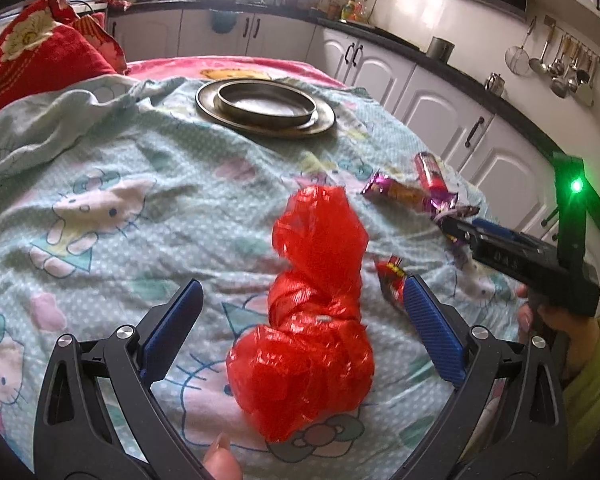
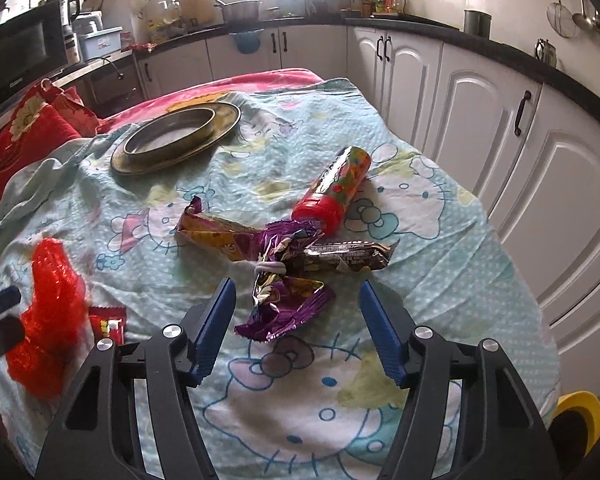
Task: Collect trash
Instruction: 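Grasp the red plastic bag with the left tool while the right tool grasps the purple wrapper, then carry the red bag and purple wrapper with both tools over the yellow bin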
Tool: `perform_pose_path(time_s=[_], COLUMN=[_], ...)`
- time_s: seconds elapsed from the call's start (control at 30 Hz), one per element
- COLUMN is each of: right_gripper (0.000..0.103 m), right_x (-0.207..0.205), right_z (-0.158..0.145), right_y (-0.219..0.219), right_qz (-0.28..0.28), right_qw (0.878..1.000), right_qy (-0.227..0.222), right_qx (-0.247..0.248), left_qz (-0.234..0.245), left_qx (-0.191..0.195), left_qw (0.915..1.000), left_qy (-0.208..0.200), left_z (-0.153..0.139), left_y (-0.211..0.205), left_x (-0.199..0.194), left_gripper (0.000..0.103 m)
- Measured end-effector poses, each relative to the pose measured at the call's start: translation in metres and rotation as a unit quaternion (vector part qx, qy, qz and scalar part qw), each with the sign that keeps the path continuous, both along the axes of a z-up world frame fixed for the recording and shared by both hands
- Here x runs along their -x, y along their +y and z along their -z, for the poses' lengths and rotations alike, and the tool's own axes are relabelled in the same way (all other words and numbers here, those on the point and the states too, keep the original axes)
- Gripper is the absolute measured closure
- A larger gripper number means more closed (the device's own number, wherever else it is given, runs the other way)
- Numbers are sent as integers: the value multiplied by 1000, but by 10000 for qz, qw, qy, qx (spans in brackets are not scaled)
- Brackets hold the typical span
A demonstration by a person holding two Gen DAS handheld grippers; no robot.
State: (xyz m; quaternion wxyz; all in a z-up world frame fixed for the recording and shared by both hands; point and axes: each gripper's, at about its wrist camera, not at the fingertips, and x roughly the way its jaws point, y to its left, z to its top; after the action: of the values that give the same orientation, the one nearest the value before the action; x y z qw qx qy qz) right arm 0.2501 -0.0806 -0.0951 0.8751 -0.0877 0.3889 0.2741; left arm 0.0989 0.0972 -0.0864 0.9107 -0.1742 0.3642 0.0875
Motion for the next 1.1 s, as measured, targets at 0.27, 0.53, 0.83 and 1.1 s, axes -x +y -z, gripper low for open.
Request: perform_pose_path(time_s=[0.27, 0.53, 0.83, 1.1], right_gripper=[66, 70, 70, 70], right_x=[-11, 0, 26, 44], right_z=[15, 14, 5, -11], right_y=[7, -3, -18, -33], right_qz=[-8, -119, -311, -331], right_qw=[9996, 9996, 9993, 9992], right_qy=[276, 242, 220, 113], right_qx=[33, 30, -45, -177], left_qz=[66, 173, 354, 352], left_qx=[57, 38, 132, 3], left_qw=[9997, 9993, 9988, 9994], left_qy=[223, 333, 305, -72], left_z=[12, 18, 15, -9], left_y=[1, -2, -2, -6], left_x=[4, 6, 8, 15], left_gripper=[14, 40, 74, 76])
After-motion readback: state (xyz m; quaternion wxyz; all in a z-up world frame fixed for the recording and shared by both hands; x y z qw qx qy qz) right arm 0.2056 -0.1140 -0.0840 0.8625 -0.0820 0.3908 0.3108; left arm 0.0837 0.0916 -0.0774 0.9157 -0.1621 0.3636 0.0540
